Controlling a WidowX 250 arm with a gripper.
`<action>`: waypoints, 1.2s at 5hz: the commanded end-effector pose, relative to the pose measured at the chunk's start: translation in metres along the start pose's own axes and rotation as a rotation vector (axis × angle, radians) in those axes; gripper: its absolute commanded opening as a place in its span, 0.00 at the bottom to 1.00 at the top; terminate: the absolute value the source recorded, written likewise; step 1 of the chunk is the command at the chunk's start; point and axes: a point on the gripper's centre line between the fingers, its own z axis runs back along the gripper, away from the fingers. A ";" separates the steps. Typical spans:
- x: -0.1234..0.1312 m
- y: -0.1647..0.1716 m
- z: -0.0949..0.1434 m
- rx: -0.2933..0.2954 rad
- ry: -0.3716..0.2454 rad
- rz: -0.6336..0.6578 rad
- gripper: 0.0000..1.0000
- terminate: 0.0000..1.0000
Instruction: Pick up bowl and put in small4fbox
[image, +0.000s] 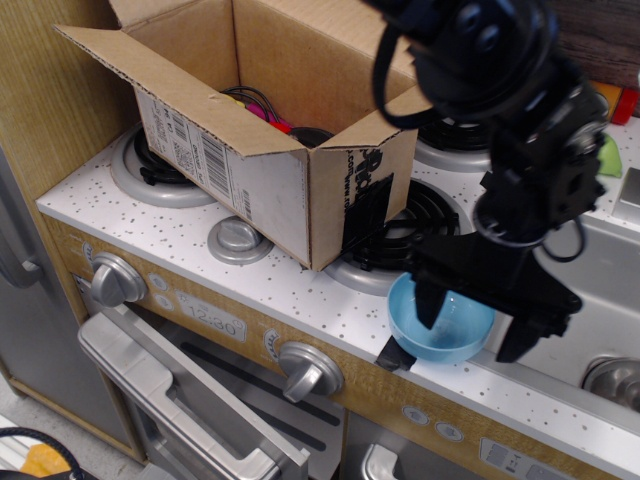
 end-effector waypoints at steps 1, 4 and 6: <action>0.012 0.002 0.001 -0.041 -0.102 -0.003 1.00 0.00; 0.015 -0.020 -0.003 -0.084 -0.121 0.058 0.00 0.00; 0.022 -0.029 0.094 0.050 0.023 0.088 0.00 0.00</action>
